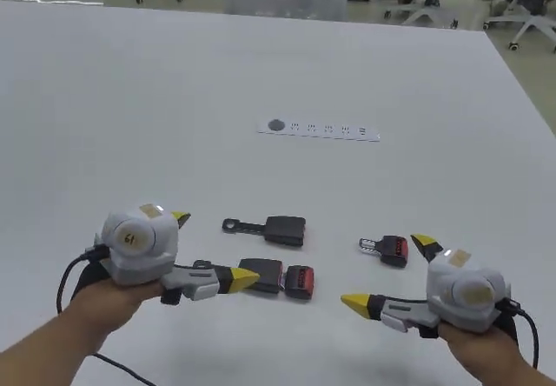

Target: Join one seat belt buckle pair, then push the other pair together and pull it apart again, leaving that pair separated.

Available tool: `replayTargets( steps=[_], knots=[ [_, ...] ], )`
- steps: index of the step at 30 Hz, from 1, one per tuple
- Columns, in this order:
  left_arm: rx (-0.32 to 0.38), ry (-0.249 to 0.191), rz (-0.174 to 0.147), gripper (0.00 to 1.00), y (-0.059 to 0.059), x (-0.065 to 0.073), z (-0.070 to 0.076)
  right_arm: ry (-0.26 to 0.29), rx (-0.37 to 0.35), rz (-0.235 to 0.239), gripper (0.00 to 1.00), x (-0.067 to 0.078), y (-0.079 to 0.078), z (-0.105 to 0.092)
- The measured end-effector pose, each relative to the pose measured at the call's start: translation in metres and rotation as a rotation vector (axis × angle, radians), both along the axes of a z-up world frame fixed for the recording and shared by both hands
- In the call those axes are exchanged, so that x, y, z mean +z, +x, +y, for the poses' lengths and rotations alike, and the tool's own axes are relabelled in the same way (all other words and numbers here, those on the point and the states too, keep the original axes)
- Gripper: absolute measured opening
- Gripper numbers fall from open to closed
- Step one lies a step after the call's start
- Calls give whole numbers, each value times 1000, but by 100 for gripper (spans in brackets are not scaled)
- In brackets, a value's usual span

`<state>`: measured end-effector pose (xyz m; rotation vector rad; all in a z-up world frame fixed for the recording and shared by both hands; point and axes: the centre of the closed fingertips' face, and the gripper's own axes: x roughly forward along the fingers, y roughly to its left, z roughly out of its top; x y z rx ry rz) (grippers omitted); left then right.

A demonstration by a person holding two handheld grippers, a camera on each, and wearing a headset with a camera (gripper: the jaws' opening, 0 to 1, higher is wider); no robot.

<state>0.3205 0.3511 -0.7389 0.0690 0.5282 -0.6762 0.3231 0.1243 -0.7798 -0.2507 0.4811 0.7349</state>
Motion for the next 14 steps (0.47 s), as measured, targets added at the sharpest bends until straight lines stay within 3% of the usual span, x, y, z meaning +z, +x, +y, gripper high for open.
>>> replayTargets(
  steps=[9,12,14],
  knots=[
    [96,-12,-29,100,-17,-2,25,-5,-31,13,100,-5,-24,-6],
    [109,-26,-28,100,-23,-3,29,3,-43,15,100,-6,-31,-9],
    [104,-9,-33,100,-28,-3,31,2,-50,17,100,-8,-34,-11]
  ],
)
